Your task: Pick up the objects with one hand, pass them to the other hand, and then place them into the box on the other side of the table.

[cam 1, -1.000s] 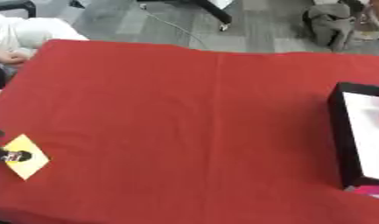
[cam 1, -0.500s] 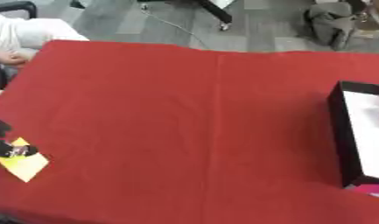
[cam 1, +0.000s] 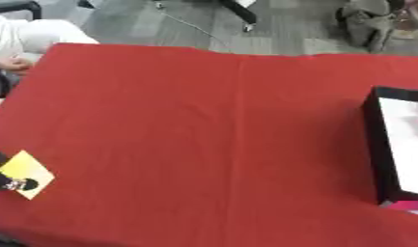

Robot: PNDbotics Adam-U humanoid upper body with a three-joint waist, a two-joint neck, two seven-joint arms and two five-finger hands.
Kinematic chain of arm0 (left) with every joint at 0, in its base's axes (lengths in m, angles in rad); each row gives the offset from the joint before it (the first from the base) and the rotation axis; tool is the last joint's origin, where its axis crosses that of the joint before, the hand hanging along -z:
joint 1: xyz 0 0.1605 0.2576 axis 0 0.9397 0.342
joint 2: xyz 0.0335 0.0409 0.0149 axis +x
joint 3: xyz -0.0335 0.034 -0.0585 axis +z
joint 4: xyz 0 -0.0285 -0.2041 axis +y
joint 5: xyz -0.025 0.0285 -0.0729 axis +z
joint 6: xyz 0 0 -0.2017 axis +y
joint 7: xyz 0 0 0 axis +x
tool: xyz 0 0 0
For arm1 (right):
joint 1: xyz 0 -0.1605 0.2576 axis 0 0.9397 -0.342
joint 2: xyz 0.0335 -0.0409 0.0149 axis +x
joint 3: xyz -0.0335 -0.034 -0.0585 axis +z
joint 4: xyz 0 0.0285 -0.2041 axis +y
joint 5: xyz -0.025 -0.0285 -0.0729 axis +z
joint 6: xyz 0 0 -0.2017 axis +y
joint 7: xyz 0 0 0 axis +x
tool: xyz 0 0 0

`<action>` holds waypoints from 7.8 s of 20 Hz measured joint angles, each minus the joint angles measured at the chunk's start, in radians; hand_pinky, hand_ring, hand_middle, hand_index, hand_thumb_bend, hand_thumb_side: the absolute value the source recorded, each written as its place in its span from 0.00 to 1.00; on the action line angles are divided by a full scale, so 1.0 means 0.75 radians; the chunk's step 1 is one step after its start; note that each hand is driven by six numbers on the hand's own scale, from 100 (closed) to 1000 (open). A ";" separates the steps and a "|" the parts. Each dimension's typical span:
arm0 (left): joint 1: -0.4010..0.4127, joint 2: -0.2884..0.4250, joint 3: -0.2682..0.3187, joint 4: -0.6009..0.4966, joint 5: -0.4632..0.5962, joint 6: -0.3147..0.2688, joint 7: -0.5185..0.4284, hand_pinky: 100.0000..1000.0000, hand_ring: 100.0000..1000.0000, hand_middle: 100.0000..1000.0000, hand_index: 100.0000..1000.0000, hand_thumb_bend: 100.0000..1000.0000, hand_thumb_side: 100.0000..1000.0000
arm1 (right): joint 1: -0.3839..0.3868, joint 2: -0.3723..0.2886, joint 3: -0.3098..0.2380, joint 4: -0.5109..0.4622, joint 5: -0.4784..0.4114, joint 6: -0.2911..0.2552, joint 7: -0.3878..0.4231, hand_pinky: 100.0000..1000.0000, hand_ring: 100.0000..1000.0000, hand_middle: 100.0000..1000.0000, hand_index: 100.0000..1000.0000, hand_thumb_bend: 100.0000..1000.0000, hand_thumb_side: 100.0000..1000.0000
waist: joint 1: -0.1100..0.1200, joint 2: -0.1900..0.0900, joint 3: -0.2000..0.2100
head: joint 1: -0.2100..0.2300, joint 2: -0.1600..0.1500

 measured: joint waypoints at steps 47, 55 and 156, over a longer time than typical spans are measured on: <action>-0.459 -0.401 -0.200 -0.369 -0.055 -0.376 0.426 0.65 0.56 0.53 0.61 0.00 0.30 | -0.365 0.150 0.271 -0.155 -0.013 -0.310 0.435 0.90 1.00 0.90 0.94 0.00 0.30 | -0.038 -0.016 -0.009 | -0.144 -0.059; -0.467 -0.455 -0.232 -0.312 -0.125 -0.498 0.524 0.63 0.52 0.52 0.60 0.00 0.34 | -0.420 0.195 0.329 -0.171 0.013 -0.339 0.606 0.90 1.00 0.92 0.95 0.00 0.32 | -0.043 -0.017 -0.002 | -0.179 -0.058; -0.356 -0.663 -0.339 -0.273 -0.244 -0.731 1.117 0.68 0.66 0.71 0.89 0.39 0.64 | -0.577 0.635 0.614 0.006 0.322 -0.276 0.774 0.87 0.89 0.44 0.51 0.00 0.00 | -0.054 -0.016 -0.014 | -0.258 0.016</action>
